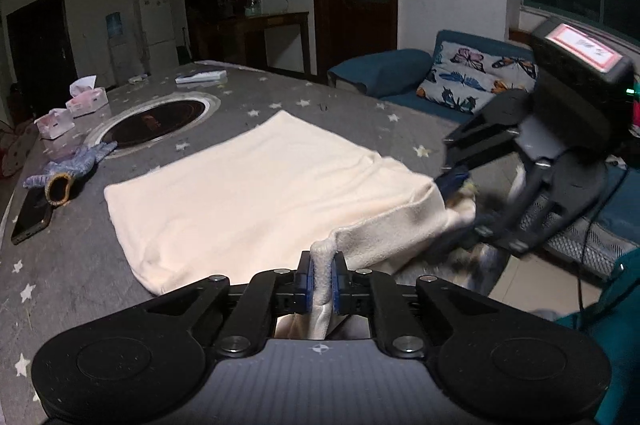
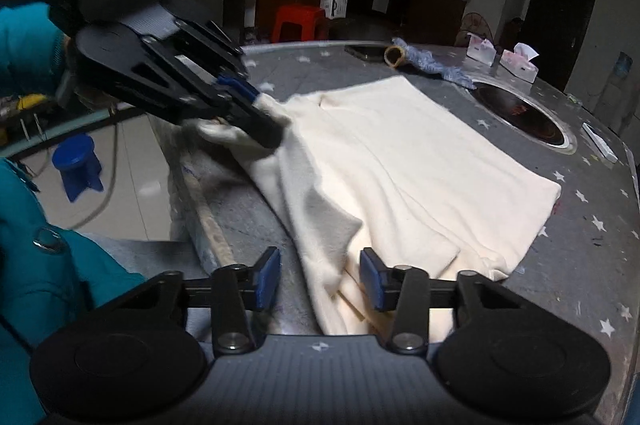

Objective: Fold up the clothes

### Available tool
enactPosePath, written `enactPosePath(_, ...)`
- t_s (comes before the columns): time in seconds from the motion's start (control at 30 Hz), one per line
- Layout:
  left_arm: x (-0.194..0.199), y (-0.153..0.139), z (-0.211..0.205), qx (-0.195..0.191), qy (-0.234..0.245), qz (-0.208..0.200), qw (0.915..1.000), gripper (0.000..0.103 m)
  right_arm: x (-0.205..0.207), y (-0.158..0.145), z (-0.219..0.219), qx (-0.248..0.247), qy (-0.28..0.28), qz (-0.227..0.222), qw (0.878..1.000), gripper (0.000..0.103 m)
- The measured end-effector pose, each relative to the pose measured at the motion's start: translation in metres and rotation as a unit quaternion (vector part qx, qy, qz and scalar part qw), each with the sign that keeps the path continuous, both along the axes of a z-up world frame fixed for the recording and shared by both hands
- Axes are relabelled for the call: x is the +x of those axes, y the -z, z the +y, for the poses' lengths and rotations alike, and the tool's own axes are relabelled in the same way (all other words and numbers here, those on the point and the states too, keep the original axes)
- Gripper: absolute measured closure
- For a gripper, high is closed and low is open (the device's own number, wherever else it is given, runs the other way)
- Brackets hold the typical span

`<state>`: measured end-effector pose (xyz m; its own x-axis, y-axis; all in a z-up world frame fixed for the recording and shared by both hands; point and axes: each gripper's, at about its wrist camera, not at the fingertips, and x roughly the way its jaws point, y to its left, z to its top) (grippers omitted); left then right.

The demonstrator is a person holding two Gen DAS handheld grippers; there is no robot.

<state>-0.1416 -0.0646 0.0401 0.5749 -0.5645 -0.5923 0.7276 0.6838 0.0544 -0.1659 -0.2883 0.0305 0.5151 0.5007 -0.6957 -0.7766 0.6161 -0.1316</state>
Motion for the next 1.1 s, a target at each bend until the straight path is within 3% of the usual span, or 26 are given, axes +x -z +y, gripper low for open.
enactPosePath(0.07, -0.005, 0.001, 0.002, 0.006, 0.001, -0.002, 1.0, 0.086, 0.006, 0.001, -0.001, 0.003, 0.011, 0.005, 1.0, 0.077)
enactPosePath(0.13, -0.011, 0.003, 0.005, 0.019, -0.003, -0.012, 0.9997, 0.059, 0.01, 0.001, -0.003, 0.011, 0.019, 0.01, 1.0, 0.085)
enactPosePath(0.47, -0.026, 0.022, 0.016, 0.099, 0.004, -0.05, 0.9938, 0.059, 0.016, -0.008, -0.011, 0.044, 0.04, 0.025, 0.998, 0.092)
enactPosePath(0.57, -0.024, 0.025, 0.019, 0.104, 0.006, -0.054, 0.9931, 0.069, 0.016, -0.012, -0.01, 0.048, 0.045, 0.019, 0.998, 0.092)
enactPosePath(0.63, -0.021, 0.024, 0.021, 0.097, 0.0, -0.049, 0.9941, 0.086, 0.015, -0.014, -0.009, 0.049, 0.048, 0.014, 0.998, 0.093)
enactPosePath(0.7, -0.02, 0.02, 0.025, 0.079, -0.006, -0.041, 0.996, 0.094, 0.012, -0.016, -0.009, 0.051, 0.048, 0.009, 0.998, 0.093)
enactPosePath(1.1, -0.072, -0.026, 0.039, 0.011, -0.004, -0.046, 0.9989, 0.097, -0.031, -0.053, -0.015, 0.057, 0.015, -0.016, 0.998, 0.094)
